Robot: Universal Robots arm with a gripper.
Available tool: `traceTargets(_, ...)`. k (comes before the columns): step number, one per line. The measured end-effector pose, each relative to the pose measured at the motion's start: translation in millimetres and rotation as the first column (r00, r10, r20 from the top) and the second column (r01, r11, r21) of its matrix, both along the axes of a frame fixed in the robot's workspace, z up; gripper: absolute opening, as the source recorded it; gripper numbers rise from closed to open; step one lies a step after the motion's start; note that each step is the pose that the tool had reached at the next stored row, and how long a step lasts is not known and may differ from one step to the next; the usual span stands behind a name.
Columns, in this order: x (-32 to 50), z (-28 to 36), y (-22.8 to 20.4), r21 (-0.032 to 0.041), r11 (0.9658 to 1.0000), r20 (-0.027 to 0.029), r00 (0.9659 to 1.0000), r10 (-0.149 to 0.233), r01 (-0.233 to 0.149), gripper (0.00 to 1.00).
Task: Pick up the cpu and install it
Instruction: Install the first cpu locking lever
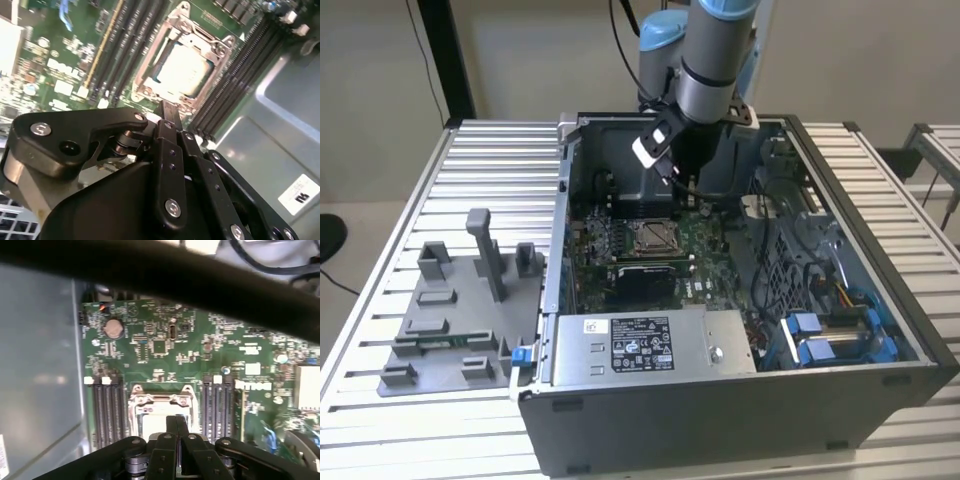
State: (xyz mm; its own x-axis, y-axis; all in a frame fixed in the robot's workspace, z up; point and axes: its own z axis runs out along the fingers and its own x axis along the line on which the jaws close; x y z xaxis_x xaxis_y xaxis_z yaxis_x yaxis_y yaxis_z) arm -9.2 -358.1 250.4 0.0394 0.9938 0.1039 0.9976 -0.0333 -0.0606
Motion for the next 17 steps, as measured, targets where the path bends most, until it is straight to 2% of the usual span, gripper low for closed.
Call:
traceTargets(2,0.5,0.0,0.0,-0.0261,0.9997,-0.0038,1.0000,-0.001,0.001,0.00)
traceTargets(6,2.2,0.5,0.0,-0.0658,0.9978,-0.0143,0.9999,-0.002,0.001,0.00)
traceTargets(10,4.2,1.2,0.1,-0.1067,0.9943,-0.0261,0.9997,-0.003,0.000,0.00)
traceTargets(11,4.5,1.7,0.1,-0.1158,0.9933,-0.0277,0.9996,-0.003,0.000,0.00)
traceTargets(13,5.0,3.9,0.1,-0.1244,0.9922,-0.0290,0.9996,-0.003,0.000,0.00)
traceTargets(17,6.4,10.3,0.3,-0.1303,0.9915,-0.0292,0.9996,-0.003,0.000,0.00)
